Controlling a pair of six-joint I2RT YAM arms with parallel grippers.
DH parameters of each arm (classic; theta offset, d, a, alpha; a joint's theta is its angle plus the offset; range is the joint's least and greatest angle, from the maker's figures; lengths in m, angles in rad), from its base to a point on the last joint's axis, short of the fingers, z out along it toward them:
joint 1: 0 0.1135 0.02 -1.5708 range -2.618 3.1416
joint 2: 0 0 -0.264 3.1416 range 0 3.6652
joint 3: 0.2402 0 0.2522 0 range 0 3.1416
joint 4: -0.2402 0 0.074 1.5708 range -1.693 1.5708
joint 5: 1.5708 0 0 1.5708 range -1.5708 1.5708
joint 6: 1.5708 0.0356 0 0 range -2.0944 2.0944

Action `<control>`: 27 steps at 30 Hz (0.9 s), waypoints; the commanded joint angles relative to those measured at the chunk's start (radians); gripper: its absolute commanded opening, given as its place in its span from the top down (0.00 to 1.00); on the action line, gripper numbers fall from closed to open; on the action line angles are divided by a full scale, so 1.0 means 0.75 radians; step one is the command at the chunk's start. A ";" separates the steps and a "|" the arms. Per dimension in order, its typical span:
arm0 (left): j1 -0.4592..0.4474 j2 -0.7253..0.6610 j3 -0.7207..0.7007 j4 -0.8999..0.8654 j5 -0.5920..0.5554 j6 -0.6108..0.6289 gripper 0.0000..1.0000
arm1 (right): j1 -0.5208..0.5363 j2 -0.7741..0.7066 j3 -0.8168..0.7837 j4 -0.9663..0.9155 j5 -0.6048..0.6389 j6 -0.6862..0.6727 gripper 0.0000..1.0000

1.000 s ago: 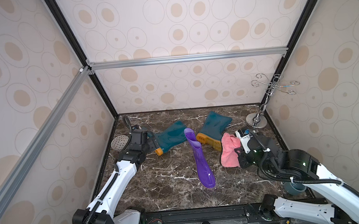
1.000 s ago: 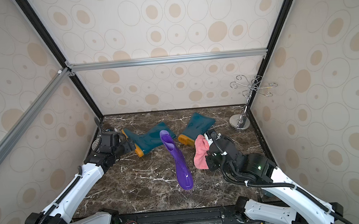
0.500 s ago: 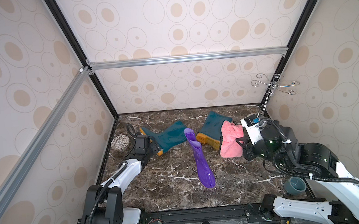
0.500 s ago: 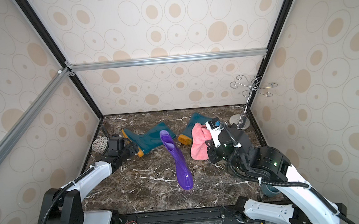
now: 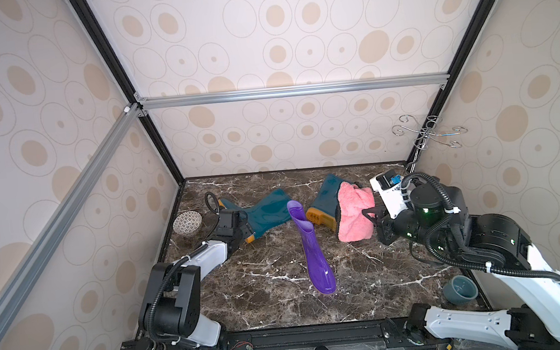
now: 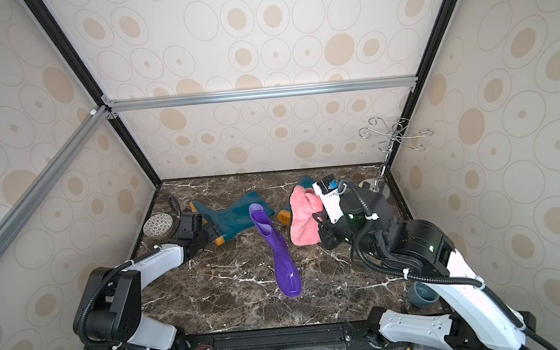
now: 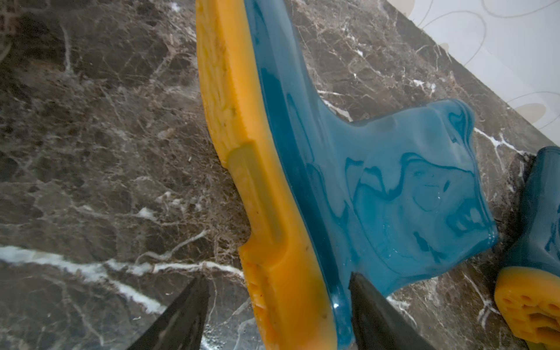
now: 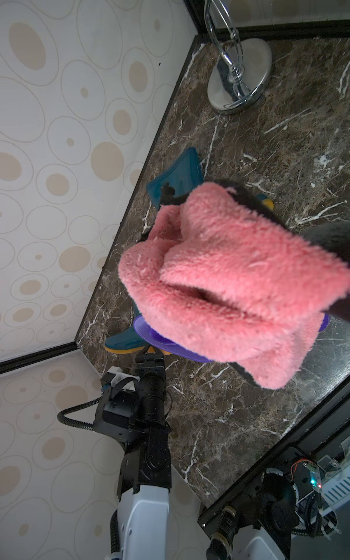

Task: Wipe the rubber boots with a cloth
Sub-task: Move the rubber boot to the center of the board.

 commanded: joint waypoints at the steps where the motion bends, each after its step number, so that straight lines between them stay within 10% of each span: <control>1: -0.009 0.046 0.024 0.063 -0.065 -0.026 0.34 | -0.003 -0.023 0.024 -0.013 0.006 -0.019 1.00; 19: -0.034 0.029 -0.030 0.097 -0.115 -0.069 0.98 | -0.003 -0.017 0.040 -0.020 -0.005 -0.018 1.00; 27: -0.034 -0.203 -0.109 -0.046 -0.237 -0.089 1.00 | -0.003 0.071 0.197 -0.060 -0.140 -0.038 1.00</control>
